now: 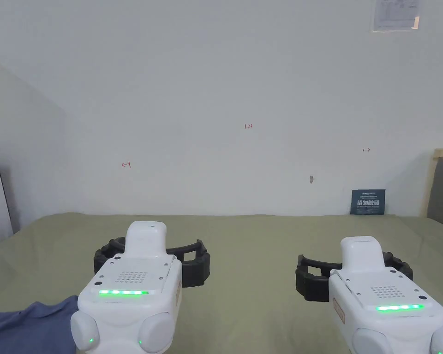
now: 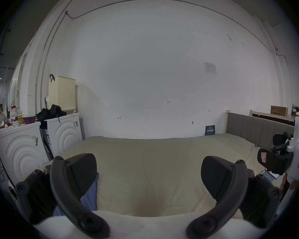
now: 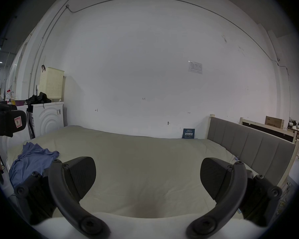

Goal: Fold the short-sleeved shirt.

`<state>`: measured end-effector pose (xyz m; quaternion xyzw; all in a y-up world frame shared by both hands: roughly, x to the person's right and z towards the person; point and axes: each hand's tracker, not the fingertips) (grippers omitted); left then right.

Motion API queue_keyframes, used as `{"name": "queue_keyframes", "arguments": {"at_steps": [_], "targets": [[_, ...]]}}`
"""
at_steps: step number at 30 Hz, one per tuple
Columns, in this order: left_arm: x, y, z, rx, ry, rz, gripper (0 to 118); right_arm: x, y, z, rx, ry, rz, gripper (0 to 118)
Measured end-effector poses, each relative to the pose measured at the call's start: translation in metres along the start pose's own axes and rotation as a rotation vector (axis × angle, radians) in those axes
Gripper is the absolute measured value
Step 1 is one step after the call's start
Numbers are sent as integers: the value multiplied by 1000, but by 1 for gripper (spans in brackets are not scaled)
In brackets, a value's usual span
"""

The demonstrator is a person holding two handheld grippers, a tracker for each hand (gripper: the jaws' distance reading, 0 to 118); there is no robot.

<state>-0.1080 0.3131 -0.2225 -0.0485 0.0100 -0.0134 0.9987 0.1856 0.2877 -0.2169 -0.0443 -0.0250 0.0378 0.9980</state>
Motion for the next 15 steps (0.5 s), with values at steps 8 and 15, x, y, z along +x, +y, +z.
{"name": "queue_keyframes", "arguments": {"at_steps": [8, 15], "targets": [[-2, 0, 0, 0, 8, 7, 118, -1, 3, 1, 1, 2, 0, 118], [0, -2, -1, -17, 5, -8, 118, -3, -1, -2, -7, 0, -1, 118]]}}
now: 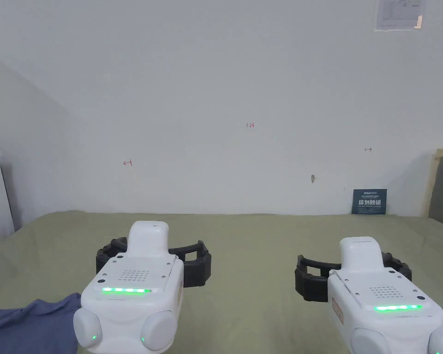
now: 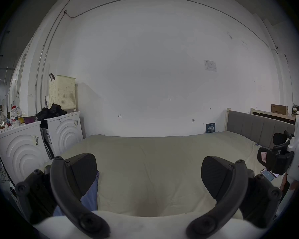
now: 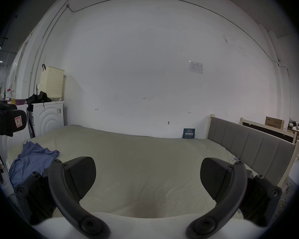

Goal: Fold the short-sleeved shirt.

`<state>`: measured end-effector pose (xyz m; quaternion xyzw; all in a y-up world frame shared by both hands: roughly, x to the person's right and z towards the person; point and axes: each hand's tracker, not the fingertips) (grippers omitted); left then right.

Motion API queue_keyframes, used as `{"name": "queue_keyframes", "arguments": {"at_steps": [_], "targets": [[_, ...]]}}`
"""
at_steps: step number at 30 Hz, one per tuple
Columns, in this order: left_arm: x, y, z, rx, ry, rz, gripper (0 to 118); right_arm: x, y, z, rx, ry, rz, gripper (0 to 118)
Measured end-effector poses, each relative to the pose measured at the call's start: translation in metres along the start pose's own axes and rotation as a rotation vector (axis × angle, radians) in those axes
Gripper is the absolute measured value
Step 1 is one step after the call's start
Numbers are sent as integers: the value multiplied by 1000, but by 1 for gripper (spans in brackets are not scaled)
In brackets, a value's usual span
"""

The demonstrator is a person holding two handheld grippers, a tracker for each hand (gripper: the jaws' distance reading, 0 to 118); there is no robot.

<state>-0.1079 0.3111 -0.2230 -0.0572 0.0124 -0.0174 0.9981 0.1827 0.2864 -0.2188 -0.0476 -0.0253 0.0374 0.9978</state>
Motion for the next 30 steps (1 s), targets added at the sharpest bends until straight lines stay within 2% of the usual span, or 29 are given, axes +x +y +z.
{"name": "queue_keyframes", "arguments": {"at_steps": [26, 30], "targets": [[-3, 2, 1, 18, -7, 15, 118, 2, 1, 2, 49, -17, -2, 118], [-3, 1, 2, 17, -10, 4, 118, 2, 1, -1, 42, -21, 24, 118]]}}
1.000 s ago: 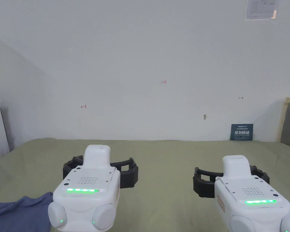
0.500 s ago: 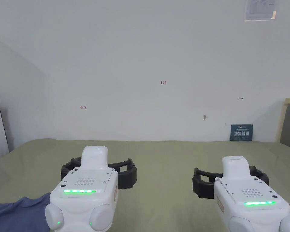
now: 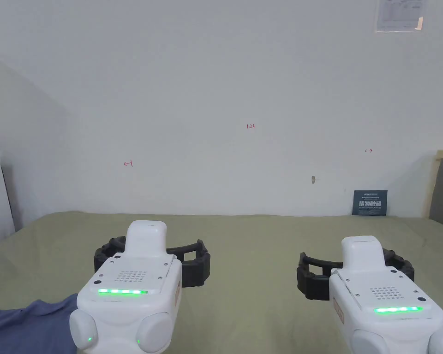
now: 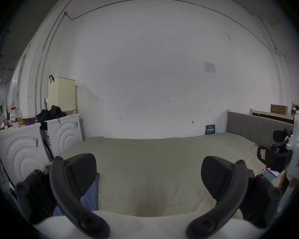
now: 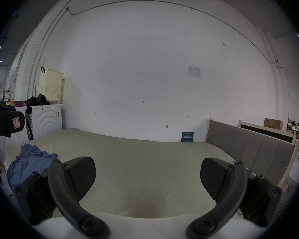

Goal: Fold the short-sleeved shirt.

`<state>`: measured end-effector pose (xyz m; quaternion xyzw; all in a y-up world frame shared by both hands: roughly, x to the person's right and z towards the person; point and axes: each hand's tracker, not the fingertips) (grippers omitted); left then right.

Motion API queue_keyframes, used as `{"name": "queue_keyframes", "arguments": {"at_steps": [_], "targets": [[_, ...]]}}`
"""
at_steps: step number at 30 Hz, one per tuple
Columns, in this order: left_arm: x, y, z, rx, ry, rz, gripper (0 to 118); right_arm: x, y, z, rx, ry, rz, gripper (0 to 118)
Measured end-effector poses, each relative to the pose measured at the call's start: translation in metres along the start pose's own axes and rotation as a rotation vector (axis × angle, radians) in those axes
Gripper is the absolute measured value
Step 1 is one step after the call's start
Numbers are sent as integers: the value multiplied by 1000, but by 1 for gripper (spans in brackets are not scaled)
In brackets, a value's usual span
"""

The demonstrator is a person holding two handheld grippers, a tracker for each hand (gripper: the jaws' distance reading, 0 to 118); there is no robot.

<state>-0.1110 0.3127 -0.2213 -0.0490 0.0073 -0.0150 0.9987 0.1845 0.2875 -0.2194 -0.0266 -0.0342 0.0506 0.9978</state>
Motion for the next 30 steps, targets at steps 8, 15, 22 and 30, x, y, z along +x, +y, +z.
{"name": "queue_keyframes", "arguments": {"at_steps": [8, 15, 22, 30], "targets": [[0, 0, -2, -10, 17, 6, 118, -2, 0, 3, -8, 8, 9, 118], [1, 2, 0, -4, 23, -12, 118, -1, 1, 1, -4, 16, -8, 118], [0, 3, 1, 1, 26, -6, 118, -1, -1, 0, -10, 10, -7, 118], [2, 2, 1, -3, 30, -21, 118, 2, -1, -1, -33, 9, -23, 118]]}}
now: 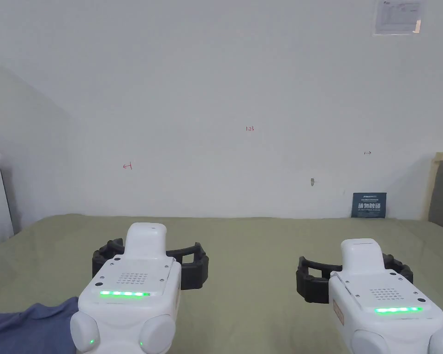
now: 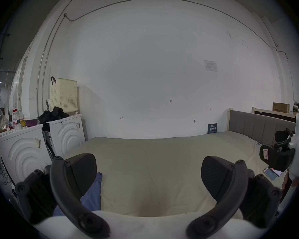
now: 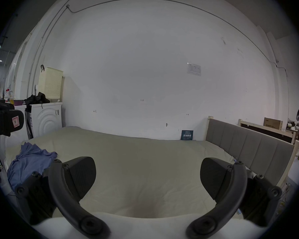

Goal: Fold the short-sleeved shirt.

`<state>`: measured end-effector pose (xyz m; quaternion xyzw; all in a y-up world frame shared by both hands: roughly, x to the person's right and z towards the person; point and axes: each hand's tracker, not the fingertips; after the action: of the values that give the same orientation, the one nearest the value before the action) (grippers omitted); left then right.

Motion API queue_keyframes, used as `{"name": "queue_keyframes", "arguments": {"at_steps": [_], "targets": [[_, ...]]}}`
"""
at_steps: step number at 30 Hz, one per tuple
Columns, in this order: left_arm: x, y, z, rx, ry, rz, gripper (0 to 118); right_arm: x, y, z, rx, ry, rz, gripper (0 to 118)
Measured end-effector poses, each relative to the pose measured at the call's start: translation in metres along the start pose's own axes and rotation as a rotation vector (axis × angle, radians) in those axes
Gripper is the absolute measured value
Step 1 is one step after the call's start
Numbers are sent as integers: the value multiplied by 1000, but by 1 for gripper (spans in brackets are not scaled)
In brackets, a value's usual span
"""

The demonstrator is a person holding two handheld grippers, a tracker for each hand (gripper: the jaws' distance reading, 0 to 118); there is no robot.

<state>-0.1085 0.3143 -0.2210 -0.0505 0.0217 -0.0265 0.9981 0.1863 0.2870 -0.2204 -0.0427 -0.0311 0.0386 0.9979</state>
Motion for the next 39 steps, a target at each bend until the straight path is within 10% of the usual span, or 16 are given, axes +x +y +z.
{"name": "queue_keyframes", "arguments": {"at_steps": [9, 12, 29, 39], "targets": [[-2, -4, -4, -25, 5, 14, 108, 2, -2, -2, -21, -3, -10, 105], [-2, -5, -2, -18, 12, 15, 0, 4, -1, 2, -27, 1, -21, 0], [-22, -14, -3, -68, 24, 17, 0, 2, -1, -5, -44, -80, -7, 0], [-146, -11, 40, -85, 341, 65, 0, -122, 5, -27, -29, 239, -31, 0]]}}
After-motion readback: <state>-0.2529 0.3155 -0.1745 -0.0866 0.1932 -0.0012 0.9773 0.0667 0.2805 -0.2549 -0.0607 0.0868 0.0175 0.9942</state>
